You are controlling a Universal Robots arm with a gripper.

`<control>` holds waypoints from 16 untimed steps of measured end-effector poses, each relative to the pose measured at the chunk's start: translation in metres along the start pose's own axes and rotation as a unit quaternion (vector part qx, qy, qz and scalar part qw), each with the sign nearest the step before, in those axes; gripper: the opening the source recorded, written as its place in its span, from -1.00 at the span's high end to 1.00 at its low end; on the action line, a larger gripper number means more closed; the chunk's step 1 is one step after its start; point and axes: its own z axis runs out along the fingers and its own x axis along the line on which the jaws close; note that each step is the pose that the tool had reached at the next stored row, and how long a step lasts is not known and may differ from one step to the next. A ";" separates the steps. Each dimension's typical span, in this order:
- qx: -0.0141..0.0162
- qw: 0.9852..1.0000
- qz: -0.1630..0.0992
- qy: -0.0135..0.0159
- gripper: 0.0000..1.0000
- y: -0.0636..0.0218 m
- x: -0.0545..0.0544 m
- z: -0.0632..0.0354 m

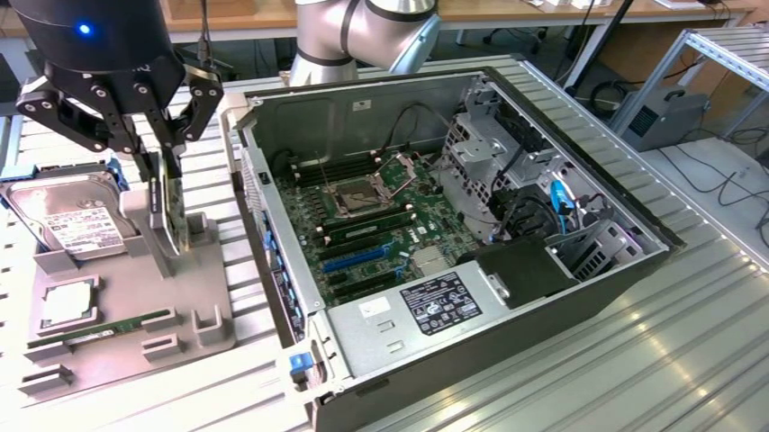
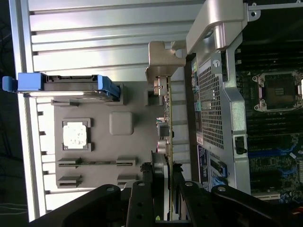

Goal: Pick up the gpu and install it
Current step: 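Pick up the gpu and move the gpu toward the slot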

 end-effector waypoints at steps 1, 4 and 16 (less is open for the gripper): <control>0.000 1.000 0.000 0.000 0.47 0.0000 0.000 -0.0002; 0.000 1.000 0.000 0.000 0.47 0.0000 0.000 -0.0007; 0.000 1.000 0.000 0.000 0.47 0.0002 0.000 -0.0035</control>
